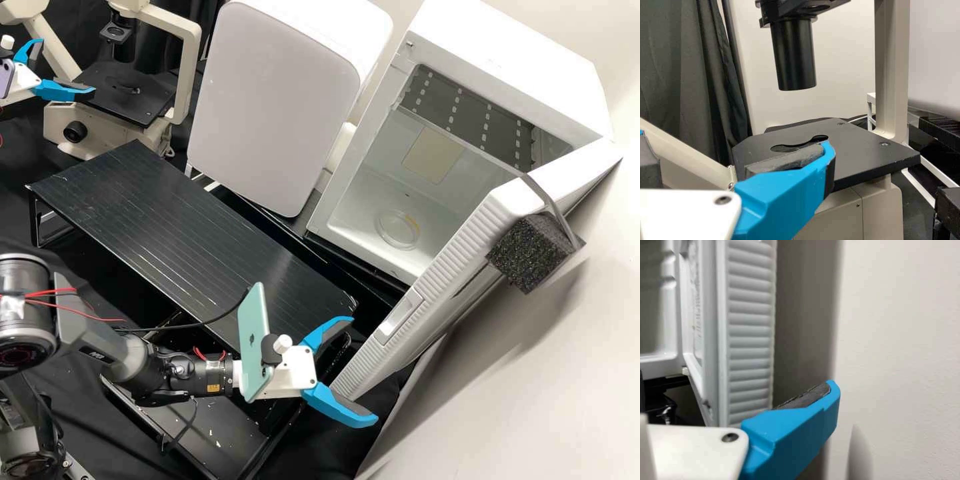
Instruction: Close the incubator door
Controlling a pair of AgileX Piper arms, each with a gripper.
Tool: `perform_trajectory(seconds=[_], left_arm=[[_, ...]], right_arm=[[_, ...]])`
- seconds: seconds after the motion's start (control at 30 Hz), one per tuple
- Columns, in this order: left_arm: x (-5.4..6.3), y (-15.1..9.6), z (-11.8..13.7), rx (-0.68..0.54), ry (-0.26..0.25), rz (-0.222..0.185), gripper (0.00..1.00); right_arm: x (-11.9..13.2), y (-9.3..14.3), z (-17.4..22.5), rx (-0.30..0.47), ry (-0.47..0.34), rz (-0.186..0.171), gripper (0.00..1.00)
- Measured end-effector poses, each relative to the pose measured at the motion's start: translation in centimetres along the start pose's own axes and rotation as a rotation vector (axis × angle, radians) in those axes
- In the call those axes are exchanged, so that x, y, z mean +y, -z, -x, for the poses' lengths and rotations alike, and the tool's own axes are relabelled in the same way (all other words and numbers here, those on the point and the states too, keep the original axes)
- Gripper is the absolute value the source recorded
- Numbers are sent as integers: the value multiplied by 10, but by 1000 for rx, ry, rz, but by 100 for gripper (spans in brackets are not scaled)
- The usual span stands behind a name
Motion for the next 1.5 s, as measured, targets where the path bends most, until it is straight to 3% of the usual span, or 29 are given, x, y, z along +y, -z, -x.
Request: perform_trajectory(seconds=[0.1, 0.3, 0.63, 0.83, 1.13, 1.3, 1.5], left_arm=[[0, 0, 0, 0, 0, 0, 100], [0, 0, 0, 0, 0, 0, 100], [0, 0, 0, 0, 0, 0, 100], [0, 0, 0, 0, 0, 0, 100], [0, 0, 0, 0, 0, 0, 100], [0, 0, 0, 0, 0, 0, 100], [0, 0, 0, 0, 0, 0, 100]], right_arm=[[0, -1, 0, -1, 6, -22, 100], [-1, 1, -1, 38, 40, -103, 100], [-2, 7, -4, 102, 81, -182, 100], [2, 14, 9, 153, 131, -281, 100], [13, 50, 56, 396, 223, -337, 100], [17, 64, 67, 479, 234, -358, 100], [7, 84, 81, 590, 337, -387, 100]])
